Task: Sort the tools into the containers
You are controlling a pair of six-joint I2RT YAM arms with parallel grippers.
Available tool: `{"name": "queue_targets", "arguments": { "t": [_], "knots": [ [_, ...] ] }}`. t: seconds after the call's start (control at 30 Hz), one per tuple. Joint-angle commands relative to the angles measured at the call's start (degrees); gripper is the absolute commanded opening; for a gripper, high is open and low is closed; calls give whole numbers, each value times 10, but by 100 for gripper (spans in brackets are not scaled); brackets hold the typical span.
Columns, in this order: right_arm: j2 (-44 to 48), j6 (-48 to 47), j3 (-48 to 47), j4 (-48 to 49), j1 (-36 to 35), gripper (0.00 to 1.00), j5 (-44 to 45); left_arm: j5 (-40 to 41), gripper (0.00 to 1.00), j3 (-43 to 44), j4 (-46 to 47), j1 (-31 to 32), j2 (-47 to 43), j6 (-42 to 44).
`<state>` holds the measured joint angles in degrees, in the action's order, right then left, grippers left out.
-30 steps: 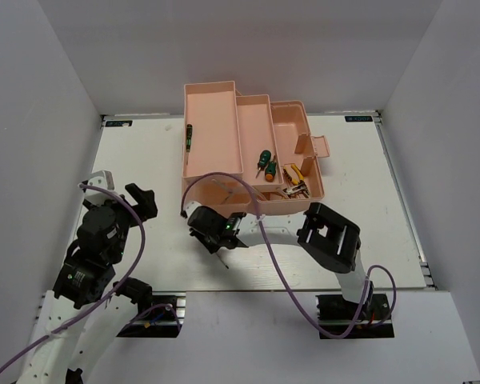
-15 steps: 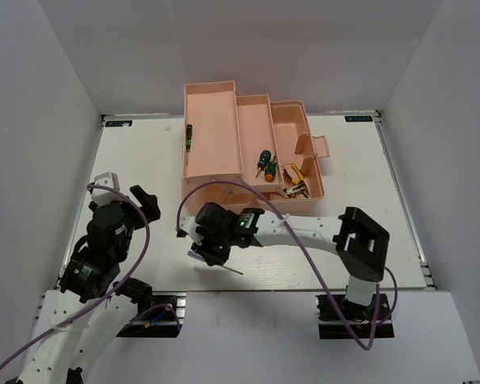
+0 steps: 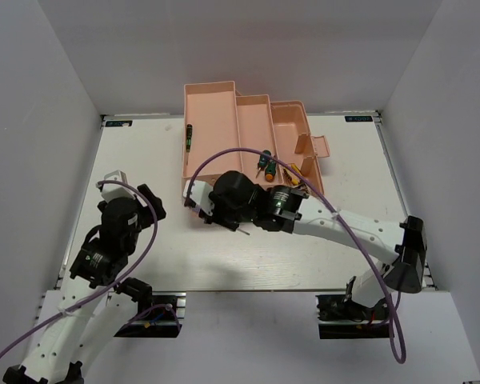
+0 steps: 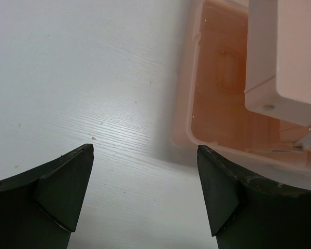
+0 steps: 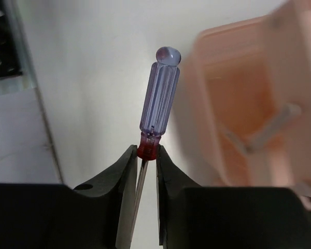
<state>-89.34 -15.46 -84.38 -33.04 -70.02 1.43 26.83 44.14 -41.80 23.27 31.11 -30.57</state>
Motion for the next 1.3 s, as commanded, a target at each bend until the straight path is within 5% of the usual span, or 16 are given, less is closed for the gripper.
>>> {"name": "queue_targets", "arguments": {
  "t": [0.0, 0.3, 0.5, 0.73, 0.97, 1.27],
  "knots": [
    [26, -56, -40, 15, 11, 0, 131, 3, 92, -7, 3, -2, 3, -9],
    [-46, -93, -131, 197, 47, 0, 319, -13, 92, -19, 9, -2, 14, -9],
    [-141, -86, -234, 267, 73, 0, 348, -13, 92, -24, 9, -2, 4, -9],
    [-197, -152, -199, 406, 95, 0, 371, -29, 92, -30, 26, -2, 9, -4],
    [-224, -115, -207, 375, 125, 36, 337, -46, 92, -41, 37, -2, 14, -4],
    [-186, -29, -278, 180, 153, 56, 215, -51, 92, -46, 48, -2, 19, -4]
  ]
}}
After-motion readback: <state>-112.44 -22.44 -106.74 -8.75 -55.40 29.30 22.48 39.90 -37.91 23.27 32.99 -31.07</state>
